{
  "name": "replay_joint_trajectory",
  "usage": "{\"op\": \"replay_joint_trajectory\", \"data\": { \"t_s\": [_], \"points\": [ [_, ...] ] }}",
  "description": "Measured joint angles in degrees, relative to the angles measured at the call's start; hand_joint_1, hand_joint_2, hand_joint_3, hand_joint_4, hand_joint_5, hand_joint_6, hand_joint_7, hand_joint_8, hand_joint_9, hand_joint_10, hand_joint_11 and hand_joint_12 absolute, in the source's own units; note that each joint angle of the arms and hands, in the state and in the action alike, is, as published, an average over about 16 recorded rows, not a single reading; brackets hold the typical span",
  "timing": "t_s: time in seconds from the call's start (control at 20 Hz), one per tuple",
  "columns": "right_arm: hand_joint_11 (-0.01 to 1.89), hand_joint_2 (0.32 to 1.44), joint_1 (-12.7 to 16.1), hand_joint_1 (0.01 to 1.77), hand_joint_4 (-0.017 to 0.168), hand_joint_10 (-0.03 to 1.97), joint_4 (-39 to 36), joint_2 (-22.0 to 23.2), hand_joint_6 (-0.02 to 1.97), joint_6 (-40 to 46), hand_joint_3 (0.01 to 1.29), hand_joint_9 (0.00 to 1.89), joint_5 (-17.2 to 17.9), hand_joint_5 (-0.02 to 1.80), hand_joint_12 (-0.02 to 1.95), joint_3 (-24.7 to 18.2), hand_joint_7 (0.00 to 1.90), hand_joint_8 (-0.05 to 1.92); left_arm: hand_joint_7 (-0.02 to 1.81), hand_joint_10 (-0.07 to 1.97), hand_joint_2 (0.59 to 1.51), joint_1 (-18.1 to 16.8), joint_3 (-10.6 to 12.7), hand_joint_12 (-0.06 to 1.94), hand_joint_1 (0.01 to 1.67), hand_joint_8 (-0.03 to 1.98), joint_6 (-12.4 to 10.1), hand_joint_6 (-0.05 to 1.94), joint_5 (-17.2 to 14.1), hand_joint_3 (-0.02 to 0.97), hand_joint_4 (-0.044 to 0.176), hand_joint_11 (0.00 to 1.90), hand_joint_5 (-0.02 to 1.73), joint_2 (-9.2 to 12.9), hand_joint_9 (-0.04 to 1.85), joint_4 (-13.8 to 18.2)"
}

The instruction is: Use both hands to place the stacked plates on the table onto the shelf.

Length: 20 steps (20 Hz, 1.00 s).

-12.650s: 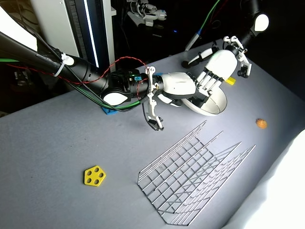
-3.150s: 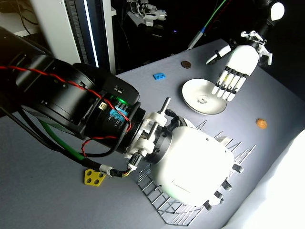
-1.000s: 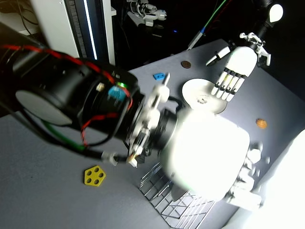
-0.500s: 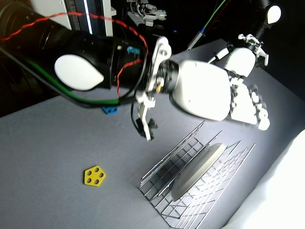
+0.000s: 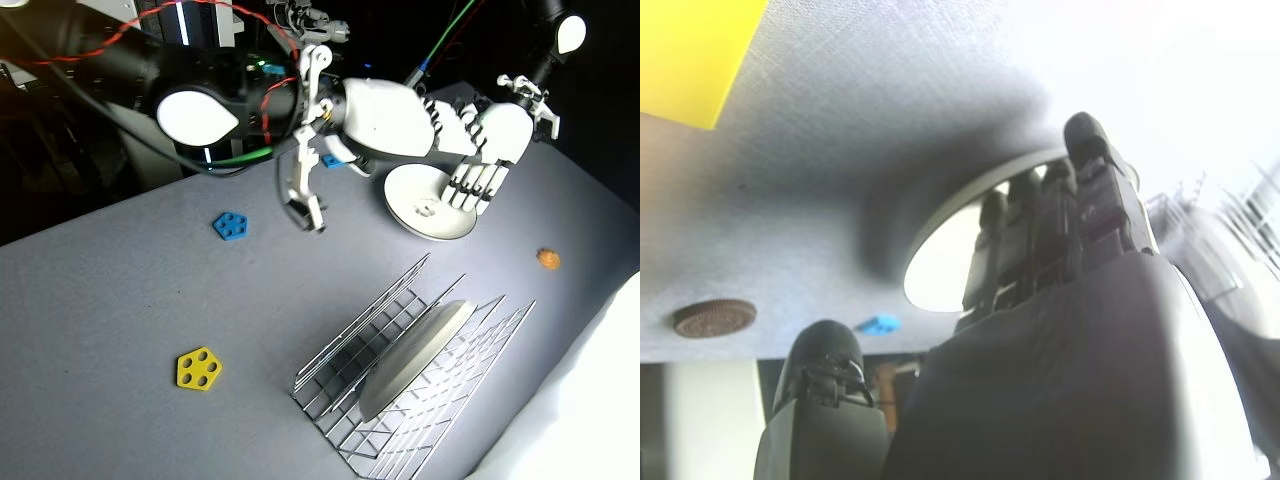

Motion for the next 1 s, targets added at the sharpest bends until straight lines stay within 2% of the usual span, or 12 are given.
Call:
{"op": "replay_joint_trajectory", "data": {
  "t_s": [0.25,0.55,1.0],
  "points": [
    [0.02,0.95,-2.26,1.15,0.005,-0.01,5.06,-3.78,0.04,-9.56,0.01,0.02,2.21,0.02,0.00,0.24,0.01,0.01,0.07,-0.04,1.094,2.76,1.44,0.32,0.02,-0.01,-2.22,-0.01,-0.89,0.022,-0.004,0.02,0.05,-0.90,0.03,-2.95],
    [0.02,0.97,-5.25,1.19,0.004,-0.01,10.37,-8.58,0.04,-18.98,0.01,0.01,5.74,0.01,0.00,2.86,0.01,0.01,0.07,-0.05,1.100,5.87,3.60,0.30,0.02,-0.01,-5.94,-0.01,-2.58,0.022,-0.004,0.02,0.06,-2.20,0.03,-6.82],
    [0.02,1.02,-8.85,1.20,0.004,-0.01,13.21,-16.06,0.04,-24.30,0.01,0.02,9.59,0.02,0.00,8.85,0.01,0.01,0.09,-0.05,1.098,9.05,6.19,0.23,0.02,-0.01,-10.84,0.01,-5.11,0.021,-0.003,0.02,0.09,-3.83,0.02,-11.40]
  ]
}}
